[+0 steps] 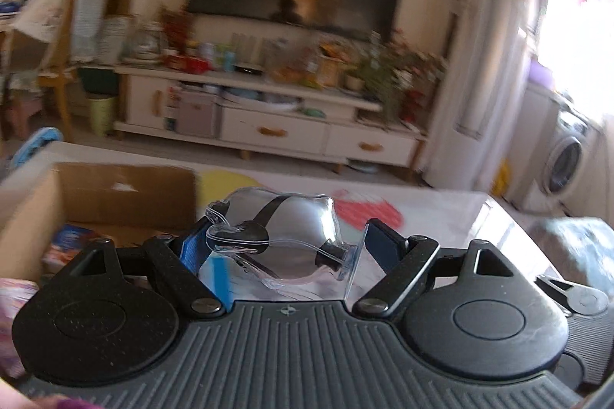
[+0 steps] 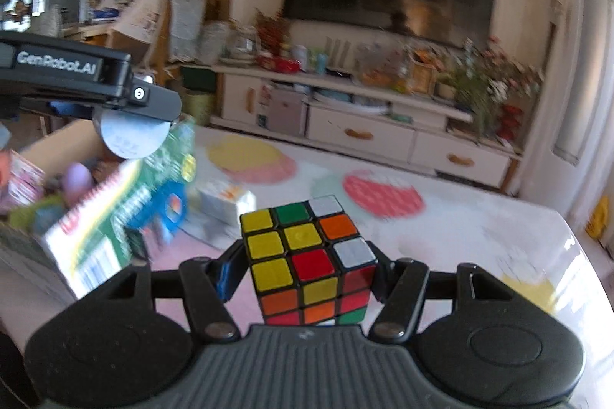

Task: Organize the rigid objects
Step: 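Drop the robot toy into the box with the left gripper while the right drops the cube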

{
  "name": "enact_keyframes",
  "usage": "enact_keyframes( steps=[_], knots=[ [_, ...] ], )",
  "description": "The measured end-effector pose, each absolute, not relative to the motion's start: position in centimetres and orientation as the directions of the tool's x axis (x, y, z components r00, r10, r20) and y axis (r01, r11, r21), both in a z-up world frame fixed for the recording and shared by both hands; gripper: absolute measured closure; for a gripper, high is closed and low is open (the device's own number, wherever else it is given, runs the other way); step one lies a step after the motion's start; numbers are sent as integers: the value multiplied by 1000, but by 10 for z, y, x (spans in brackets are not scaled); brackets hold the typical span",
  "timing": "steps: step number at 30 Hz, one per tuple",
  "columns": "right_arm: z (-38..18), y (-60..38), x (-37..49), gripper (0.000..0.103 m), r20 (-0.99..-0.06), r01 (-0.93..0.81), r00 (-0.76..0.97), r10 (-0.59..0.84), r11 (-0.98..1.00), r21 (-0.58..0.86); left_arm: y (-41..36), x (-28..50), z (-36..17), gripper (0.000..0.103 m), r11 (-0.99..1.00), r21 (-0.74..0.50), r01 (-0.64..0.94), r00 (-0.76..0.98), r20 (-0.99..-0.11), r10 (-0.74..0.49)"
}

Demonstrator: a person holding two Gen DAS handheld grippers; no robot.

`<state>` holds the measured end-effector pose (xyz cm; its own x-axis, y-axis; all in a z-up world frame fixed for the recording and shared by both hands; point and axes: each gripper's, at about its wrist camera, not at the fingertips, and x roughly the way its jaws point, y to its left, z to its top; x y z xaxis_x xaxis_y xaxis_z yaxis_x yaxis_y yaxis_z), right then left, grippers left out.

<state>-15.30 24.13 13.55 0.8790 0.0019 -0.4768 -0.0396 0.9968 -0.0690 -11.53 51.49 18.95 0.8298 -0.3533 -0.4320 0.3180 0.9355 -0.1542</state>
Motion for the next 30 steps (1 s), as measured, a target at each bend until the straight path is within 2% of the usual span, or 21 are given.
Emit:
enact_keyframes(
  steps=[7, 12, 16, 20, 30],
  knots=[
    [163, 291, -106, 40, -409, -162, 906, 109, 982, -97, 568, -81, 196, 0, 976, -175, 133, 886, -421, -196],
    [166, 324, -67, 40, -395, -254, 899, 190, 960, -116, 587, -58, 195, 0, 986, -164, 20, 894, -438, -91],
    [161, 347, -38, 40, -400, -307, 888, 228, 941, -145, 590, -43, 190, 0, 986, -165, -36, 878, -477, -48],
    [151, 368, -13, 40, -416, -349, 875, 247, 918, -188, 587, -40, 188, 0, 989, -113, -91, 865, -501, 22],
    [132, 392, 12, 40, -478, -426, 828, 293, 884, -194, 583, -56, 187, 0, 983, -76, -169, 836, -540, 102]
  ],
)
